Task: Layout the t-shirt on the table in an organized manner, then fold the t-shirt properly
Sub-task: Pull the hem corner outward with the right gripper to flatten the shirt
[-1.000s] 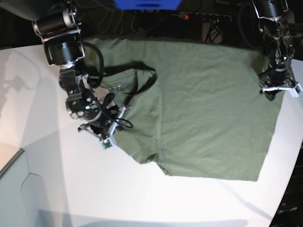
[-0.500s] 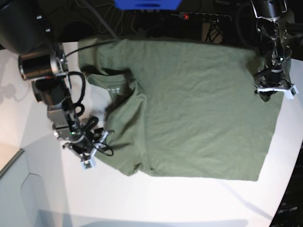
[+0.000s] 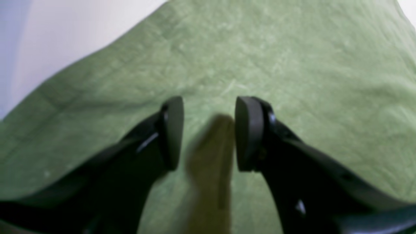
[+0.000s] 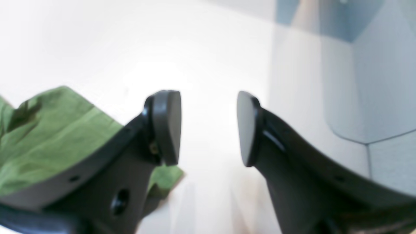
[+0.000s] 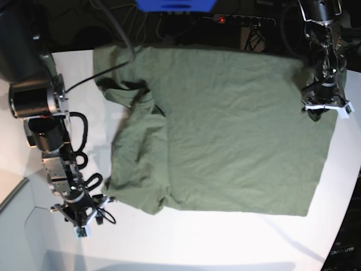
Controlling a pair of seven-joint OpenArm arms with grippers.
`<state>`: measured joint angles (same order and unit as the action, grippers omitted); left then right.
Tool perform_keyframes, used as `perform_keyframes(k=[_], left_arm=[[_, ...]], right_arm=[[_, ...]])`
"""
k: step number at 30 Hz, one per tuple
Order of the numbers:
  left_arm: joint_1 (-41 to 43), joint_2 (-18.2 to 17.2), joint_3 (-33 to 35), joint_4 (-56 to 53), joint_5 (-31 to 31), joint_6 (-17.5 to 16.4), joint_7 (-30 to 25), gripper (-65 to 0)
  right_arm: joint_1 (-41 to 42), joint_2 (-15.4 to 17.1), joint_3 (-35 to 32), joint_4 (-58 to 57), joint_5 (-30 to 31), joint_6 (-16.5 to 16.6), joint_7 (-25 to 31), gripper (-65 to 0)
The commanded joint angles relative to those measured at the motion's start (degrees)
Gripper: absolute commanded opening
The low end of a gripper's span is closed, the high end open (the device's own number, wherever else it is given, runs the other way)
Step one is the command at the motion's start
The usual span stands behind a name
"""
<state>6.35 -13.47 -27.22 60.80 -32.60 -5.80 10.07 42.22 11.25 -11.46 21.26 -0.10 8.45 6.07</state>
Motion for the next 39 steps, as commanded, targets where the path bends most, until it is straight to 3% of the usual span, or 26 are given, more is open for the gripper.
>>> perform_keyframes(k=[1,6,10,14,17,18,25,35,39], left_arm=[[-0.6,-0.9,-0.2,0.9,-0.2,-0.3,-1.2,-39.4],[-0.6,-0.9,-0.2,0.9,-0.2,-0.3,-1.2,-39.4],[-0.7,-0.9,-0.2,0.9,-0.2,-0.3,-1.2,-39.4],[-0.7,-0.9,-0.2,0.9,-0.2,-0.3,-1.2,-39.4],[-0.7,-0.9,-0.2,0.9,-0.2,-0.3,-1.2,-39.4],[-0.7,-0.9,-0.2,0.9,-0.2,-0.3,-1.2,-39.4],[-0.6,-0.9,-0.2,0.9,-0.2,-0.3,-1.2,-39.4],[-0.7,-0.9,-0.2,-1.8,-0.2,-0.3,-1.3,-39.3],[-0.7,-0.9,-0.2,-1.9,-0.2,-0.3,-1.3,-39.3]], right_arm=[[0.6,-0.1,0.1,1.6,0.4,-0.6,-0.1,-37.2],[-8.0,-2.2,0.1,12.8,0.4,-0.5,-5.5,-37.7],[-18.0,-4.0,-0.1,27.1,0.4,-0.5,-6.2,-38.7],[-24.9,-5.9,-0.1,35.0,0.3,-0.5,-6.3,-51.0],[-27.4,-6.2,0.0,34.6,0.2,-0.6,-6.3,-63.7],[-27.7,-6.2,0.1,33.5,0.2,-0.6,-6.3,-65.0],[-23.9,-4.4,0.1,20.3,0.2,-0.6,-5.8,-65.0],[-10.7,0.4,-0.2,7.8,0.1,-0.6,-5.7,-65.0],[-4.5,0.6,-0.3,4.0,0.1,-0.8,-5.6,-65.0]])
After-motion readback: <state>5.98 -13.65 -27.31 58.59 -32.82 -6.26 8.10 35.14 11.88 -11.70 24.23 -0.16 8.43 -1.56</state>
